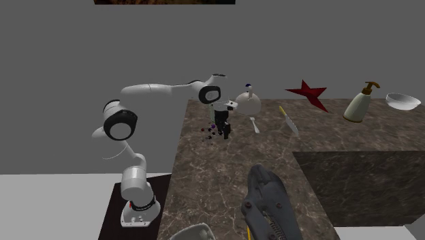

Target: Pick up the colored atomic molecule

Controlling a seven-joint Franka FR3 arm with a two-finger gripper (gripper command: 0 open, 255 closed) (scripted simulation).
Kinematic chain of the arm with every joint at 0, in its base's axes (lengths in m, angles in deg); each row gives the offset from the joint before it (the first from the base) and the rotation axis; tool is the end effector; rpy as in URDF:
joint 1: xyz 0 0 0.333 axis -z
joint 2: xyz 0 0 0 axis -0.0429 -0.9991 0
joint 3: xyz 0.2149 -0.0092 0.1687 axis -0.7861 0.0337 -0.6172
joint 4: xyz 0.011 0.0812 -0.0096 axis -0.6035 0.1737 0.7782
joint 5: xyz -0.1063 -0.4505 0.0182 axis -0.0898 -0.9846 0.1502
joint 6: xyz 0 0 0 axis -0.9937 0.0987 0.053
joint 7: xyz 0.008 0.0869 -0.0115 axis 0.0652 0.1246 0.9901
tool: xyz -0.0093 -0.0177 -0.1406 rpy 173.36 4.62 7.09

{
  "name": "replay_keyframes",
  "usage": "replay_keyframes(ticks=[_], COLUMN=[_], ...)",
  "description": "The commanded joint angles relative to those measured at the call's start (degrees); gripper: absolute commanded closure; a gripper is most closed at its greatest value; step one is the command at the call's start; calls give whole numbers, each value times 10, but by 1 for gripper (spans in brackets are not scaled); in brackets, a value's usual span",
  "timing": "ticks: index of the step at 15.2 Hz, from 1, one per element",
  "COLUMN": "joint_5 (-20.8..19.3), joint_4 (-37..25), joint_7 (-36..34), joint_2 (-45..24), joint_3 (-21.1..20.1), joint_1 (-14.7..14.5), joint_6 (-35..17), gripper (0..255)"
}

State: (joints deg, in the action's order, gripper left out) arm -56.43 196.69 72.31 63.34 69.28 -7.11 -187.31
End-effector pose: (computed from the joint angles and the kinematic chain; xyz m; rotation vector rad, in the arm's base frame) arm 0.5573 0.1560 0.4894 2.9518 0.3341 0.0426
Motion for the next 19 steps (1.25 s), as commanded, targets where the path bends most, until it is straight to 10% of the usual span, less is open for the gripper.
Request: replay_keyframes(ticks=[1,19], joint_5=[0,-4], joint_4=[1,-141], joint_7=[0,13], joint_2=[0,-23], joint_3=[0,-3], joint_1=[0,1], joint_6=[0,118], gripper=[255,255])
